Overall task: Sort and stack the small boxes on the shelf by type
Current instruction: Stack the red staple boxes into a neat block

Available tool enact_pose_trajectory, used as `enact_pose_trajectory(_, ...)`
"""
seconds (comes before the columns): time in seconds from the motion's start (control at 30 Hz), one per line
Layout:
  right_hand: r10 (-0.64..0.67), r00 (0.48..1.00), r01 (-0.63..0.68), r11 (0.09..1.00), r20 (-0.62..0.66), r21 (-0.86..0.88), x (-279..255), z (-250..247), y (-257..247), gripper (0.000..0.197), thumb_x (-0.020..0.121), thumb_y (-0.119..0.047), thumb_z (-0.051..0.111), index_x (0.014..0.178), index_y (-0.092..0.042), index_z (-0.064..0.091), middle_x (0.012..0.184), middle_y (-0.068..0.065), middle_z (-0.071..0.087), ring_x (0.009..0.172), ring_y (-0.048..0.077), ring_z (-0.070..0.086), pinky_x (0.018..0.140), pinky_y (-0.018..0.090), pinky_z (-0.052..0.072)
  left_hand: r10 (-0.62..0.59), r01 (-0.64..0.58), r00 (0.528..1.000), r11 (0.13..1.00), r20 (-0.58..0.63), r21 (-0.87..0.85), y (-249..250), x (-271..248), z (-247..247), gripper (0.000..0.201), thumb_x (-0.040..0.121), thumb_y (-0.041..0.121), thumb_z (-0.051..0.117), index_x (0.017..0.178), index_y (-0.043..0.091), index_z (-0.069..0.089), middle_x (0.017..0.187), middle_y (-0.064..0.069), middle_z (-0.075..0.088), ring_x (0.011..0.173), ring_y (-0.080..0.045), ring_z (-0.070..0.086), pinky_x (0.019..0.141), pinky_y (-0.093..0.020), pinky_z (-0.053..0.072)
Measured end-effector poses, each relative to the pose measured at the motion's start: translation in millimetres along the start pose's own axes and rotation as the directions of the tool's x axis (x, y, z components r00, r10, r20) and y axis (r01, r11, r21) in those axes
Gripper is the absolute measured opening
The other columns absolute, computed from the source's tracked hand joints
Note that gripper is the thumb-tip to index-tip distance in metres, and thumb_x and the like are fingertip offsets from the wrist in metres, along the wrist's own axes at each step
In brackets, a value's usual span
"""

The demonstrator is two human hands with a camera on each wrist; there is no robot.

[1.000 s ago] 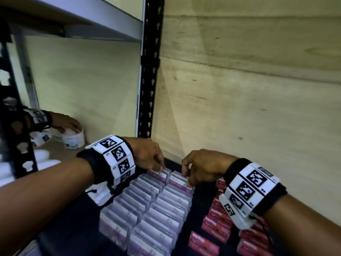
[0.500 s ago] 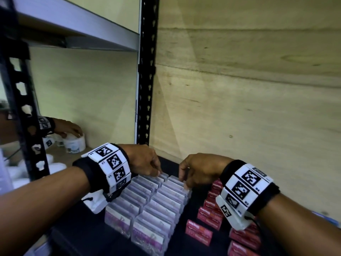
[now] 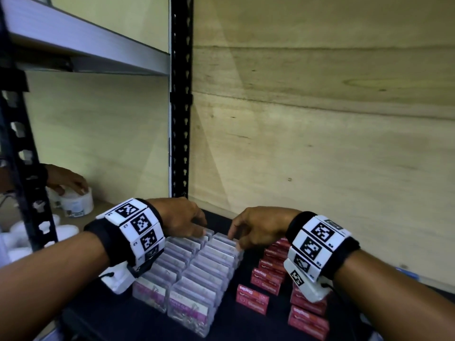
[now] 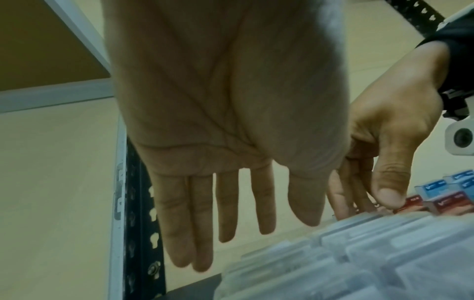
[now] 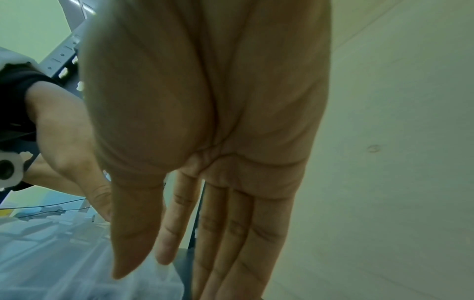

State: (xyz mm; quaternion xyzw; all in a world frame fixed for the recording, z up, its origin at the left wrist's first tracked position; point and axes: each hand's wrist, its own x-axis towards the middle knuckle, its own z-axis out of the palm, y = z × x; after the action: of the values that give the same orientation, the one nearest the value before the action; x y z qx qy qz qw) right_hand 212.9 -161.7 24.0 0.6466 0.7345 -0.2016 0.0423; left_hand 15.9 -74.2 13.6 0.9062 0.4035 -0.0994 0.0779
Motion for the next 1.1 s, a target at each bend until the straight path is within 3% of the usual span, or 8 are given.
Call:
enact_pose_trajectory(0.13,0.019,0.998,-0.021,1.000,-0.055,-0.023,-25.4,-2.7,8.9,0.034,0.092,-0.035,0.067,0.124,-0.024,0.064,0.117,-0.006,0.066,0.101,0.011,0.058,0.091,0.028,0.045,0.062,-0.055,0.992,0.996,-0.110,0.067,19.0,-12.9,-4.1,0.033,0.091,0.054,0.054,0.113,0.033,0.064,0.112,0.012,0.064,0.100,-0.011,0.060,0.089,-0.036,0.053)
enact_pose_trajectory(0.23,0.079,0.993,-0.081,0.996,-0.084,-0.023,-50.9,-3.9,20.7,0.027,0.089,-0.039,0.069,0.113,-0.025,0.069,0.101,-0.011,0.067,0.092,0.009,0.061,0.088,0.029,0.048,0.151,-0.133,0.977,0.984,-0.152,0.121,45.7,-25.4,-4.8,0.029,0.089,0.055,0.053,0.104,0.033,0.064,0.101,0.013,0.062,0.093,-0.011,0.060,0.083,-0.037,0.054)
enact_pose_trajectory(0.33,0.138,0.989,-0.138,0.990,-0.042,0.015,-73.7,-0.2,31.5,0.022,0.088,-0.037,0.071,0.104,-0.022,0.071,0.096,-0.006,0.073,0.084,0.009,0.066,0.076,0.024,0.049,0.238,-0.216,0.965,0.960,-0.110,0.179,78.7,-37.4,-3.8,0.032,0.091,0.054,0.052,0.111,0.031,0.063,0.104,0.011,0.061,0.096,-0.012,0.058,0.084,-0.035,0.052)
enact_pose_trajectory(0.53,0.197,0.977,-0.200,0.979,0.079,0.027,-108.4,20.8,36.2,0.021,0.088,-0.026,0.072,0.104,-0.012,0.073,0.082,-0.009,0.073,0.070,0.006,0.063,0.074,0.025,0.053,0.301,-0.299,0.953,0.912,0.035,0.280,128.5,-44.9,11.6,0.030,0.089,0.045,0.062,0.112,0.026,0.062,0.105,0.005,0.062,0.095,-0.018,0.059,0.081,-0.036,0.052)
enact_pose_trajectory(0.63,0.228,0.971,-0.227,0.974,0.068,-0.025,-119.7,30.7,32.2,0.025,0.085,-0.033,0.075,0.105,-0.017,0.072,0.082,-0.008,0.069,0.070,0.008,0.062,0.075,0.026,0.051,0.265,-0.273,0.962,0.902,0.070,0.336,144.6,-45.7,19.2,0.030,0.087,0.038,0.067,0.114,0.025,0.061,0.107,0.002,0.060,0.093,-0.021,0.059,0.072,-0.032,0.047)
enact_pose_trajectory(0.73,0.259,0.964,-0.252,0.963,0.057,-0.098,-126.4,42.2,27.3,0.026,0.083,-0.036,0.076,0.104,-0.021,0.073,0.093,-0.004,0.072,0.074,0.009,0.060,0.070,0.025,0.050,0.199,-0.226,0.974,0.897,0.110,0.380,155.7,-46.9,23.1,0.042,0.087,0.031,0.069,0.127,0.024,0.057,0.121,-0.002,0.057,0.105,-0.024,0.059,0.078,-0.034,0.047)
enact_pose_trajectory(0.93,0.271,0.962,-0.269,0.932,-0.025,-0.243,-128.9,63.8,18.7,0.023,0.092,-0.017,0.066,0.114,-0.011,0.069,0.113,0.004,0.069,0.089,0.016,0.057,0.073,0.027,0.044,0.179,-0.209,0.978,0.864,0.108,0.459,165.4,-47.4,36.0,0.042,0.089,0.018,0.067,0.130,0.015,0.057,0.126,-0.010,0.057,0.111,-0.030,0.059,0.078,-0.034,0.046)
enact_pose_trajectory(1.1,0.302,0.952,-0.302,0.910,-0.047,-0.285,-139.8,70.1,12.1,0.021,0.094,-0.016,0.057,0.110,-0.009,0.070,0.112,0.007,0.070,0.100,0.024,0.067,0.076,0.031,0.053,0.213,-0.225,0.974,0.867,0.078,0.445,167.1,-59.9,38.6,0.036,0.092,0.022,0.063,0.127,0.020,0.058,0.124,-0.006,0.057,0.110,-0.028,0.059,0.074,-0.033,0.044)
